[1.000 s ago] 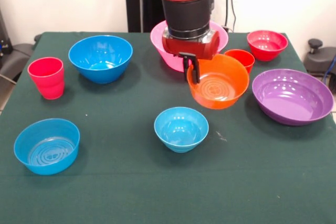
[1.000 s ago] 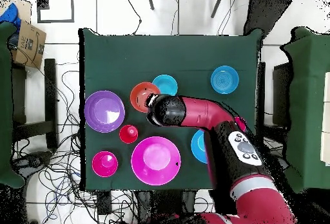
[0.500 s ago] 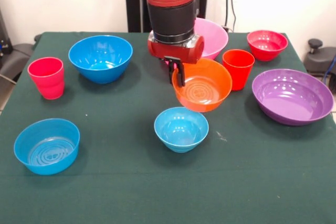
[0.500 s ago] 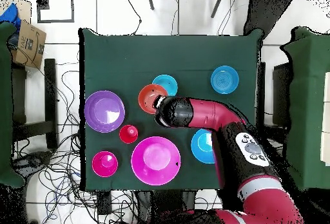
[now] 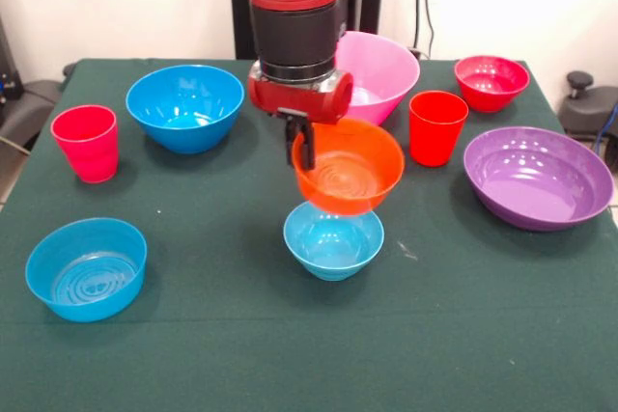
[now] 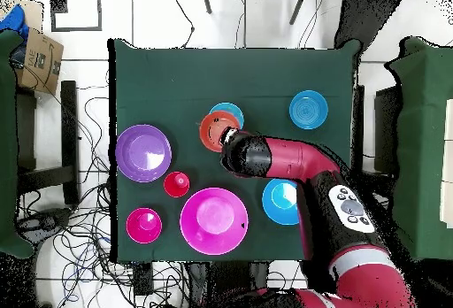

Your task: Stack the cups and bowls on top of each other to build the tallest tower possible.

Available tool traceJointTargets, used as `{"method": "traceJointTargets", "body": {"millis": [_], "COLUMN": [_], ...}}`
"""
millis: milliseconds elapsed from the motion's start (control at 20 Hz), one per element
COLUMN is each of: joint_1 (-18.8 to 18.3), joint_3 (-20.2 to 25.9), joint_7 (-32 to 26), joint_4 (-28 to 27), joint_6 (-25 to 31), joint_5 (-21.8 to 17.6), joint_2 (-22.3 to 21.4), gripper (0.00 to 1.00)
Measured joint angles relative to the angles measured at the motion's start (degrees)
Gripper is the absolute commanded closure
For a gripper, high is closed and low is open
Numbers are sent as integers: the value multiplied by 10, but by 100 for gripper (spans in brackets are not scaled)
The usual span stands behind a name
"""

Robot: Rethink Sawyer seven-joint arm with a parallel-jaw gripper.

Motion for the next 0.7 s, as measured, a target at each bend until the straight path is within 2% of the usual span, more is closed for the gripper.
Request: {"method": "traceJointTargets", "body": {"millis": [50,400,700], "joint_1": [5,20,27], "joint_3": [-13,-53,-68], "joint_7": [0,0,0], "joint_4": [-7,-27,-33], "joint_6": [-25,-104,-130], "joint_5": [-8,-16,-16], "joint_2": [4,28,43], "gripper": [100,100,100]}}
